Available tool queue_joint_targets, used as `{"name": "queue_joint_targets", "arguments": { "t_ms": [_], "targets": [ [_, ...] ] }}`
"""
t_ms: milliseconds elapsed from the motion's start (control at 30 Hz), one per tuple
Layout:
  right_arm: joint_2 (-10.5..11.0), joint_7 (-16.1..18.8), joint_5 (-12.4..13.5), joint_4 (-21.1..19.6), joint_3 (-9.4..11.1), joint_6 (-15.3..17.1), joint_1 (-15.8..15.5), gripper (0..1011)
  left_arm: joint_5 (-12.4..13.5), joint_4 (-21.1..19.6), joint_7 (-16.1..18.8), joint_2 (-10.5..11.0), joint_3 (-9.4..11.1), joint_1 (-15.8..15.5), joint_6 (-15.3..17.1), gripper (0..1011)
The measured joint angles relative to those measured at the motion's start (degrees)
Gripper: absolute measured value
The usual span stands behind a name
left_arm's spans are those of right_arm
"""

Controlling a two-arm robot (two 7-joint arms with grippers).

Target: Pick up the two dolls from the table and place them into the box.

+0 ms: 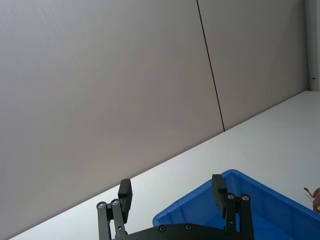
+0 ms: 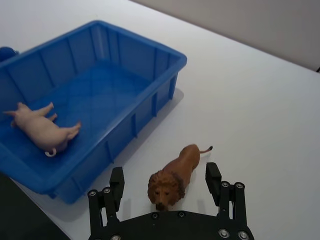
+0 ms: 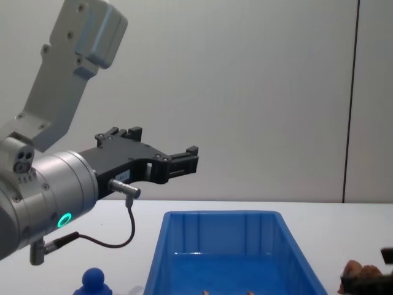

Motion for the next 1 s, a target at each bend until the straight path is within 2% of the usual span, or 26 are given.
{"name": "queue_joint_targets", "arguments": {
  "t_ms": [200, 333, 600, 900, 1000],
  "targets": [
    [-0.39, 0.1, -1.12, 1.59, -0.65, 0.82, 0.23, 1001, 0.0, 0.0, 0.0, 0.0, 0.0, 0.0, 0.0, 1001],
    [-0.84, 0.01, -1.91, 2.88, -1.09, 1.14, 0.63, 941, 0.0, 0.0, 0.0, 0.0, 0.0, 0.0, 0.0, 1001],
    [-1.46, -0.71, -2.27, 4.33, -1.47, 0.81, 1.05, 729, 0.0, 0.0, 0.0, 0.0, 0.0, 0.0, 0.0, 1001],
    [-1.58, -2.24, -0.86, 4.35, -1.28, -1.51, 0.67, 441, 0.0, 0.0, 0.0, 0.0, 0.0, 0.0, 0.0, 1002],
    [-1.47, -2.98, -0.12, 3.82, -1.09, -2.88, 0.31, 427, 0.0, 0.0, 0.0, 0.0, 0.0, 0.0, 0.0, 1001]
  ]
}}
